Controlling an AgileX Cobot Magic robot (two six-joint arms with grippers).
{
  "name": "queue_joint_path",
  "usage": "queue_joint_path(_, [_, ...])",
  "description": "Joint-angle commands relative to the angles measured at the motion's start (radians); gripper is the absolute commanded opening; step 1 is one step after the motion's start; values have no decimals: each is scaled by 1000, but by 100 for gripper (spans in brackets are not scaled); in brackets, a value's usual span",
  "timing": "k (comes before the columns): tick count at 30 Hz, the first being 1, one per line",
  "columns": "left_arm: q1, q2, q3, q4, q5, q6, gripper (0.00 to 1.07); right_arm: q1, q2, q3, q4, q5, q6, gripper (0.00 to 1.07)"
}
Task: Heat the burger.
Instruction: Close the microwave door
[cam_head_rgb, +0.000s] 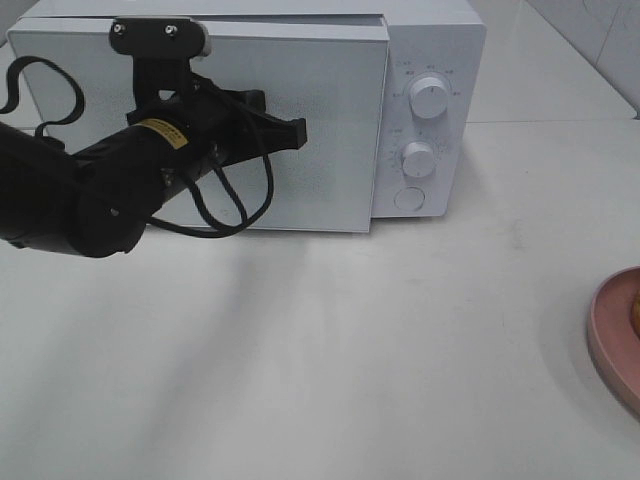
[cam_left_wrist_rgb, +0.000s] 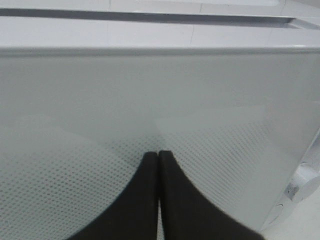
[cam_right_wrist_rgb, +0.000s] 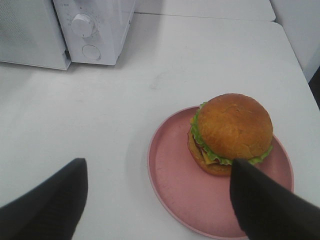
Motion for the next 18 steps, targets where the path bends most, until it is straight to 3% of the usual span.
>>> queue_joint_path(1, [-5, 29, -60, -29, 22, 24, 0, -6, -30, 1, 2, -10, -13, 76])
queue_joint_path(4, [-5, 47, -94, -51, 40, 38, 0, -6, -30, 1, 2, -10, -13, 76])
queue_joint_path(11, [6, 96, -179, -190, 68, 148, 0, -6, -30, 1, 2, -10, -13, 76])
queue_joint_path(18, [30, 101, -208, -193, 115, 169, 0, -6, -30, 1, 2, -10, -13, 76])
